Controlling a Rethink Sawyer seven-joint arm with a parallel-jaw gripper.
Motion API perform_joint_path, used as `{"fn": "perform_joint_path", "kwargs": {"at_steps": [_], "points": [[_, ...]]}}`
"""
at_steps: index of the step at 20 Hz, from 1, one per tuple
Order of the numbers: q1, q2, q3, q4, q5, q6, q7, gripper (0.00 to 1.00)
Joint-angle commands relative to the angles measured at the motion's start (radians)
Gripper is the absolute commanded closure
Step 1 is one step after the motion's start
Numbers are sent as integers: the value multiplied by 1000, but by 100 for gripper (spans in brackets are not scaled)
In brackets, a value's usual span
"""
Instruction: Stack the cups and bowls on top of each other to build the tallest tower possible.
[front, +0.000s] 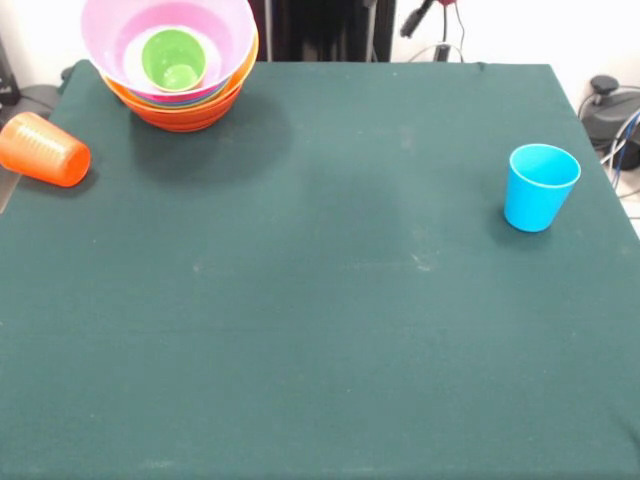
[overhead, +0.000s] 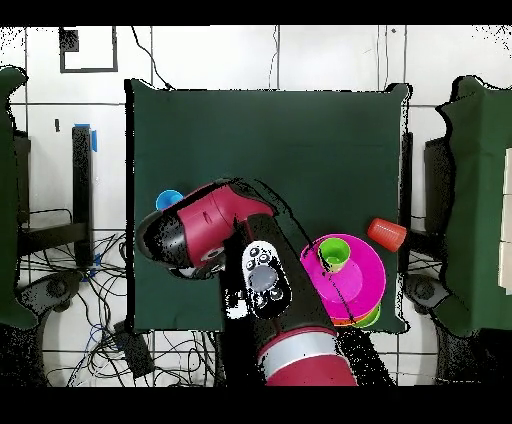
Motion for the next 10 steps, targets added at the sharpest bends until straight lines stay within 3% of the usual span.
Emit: {"fn": "perform_joint_path", "kwargs": {"at_steps": [1, 5, 10], "points": [[79, 85, 27, -16, 74, -88, 59, 0], [137, 131, 31, -86, 121, -57, 76, 0], [191, 170, -4, -125, 141, -180, 138, 0]]}}
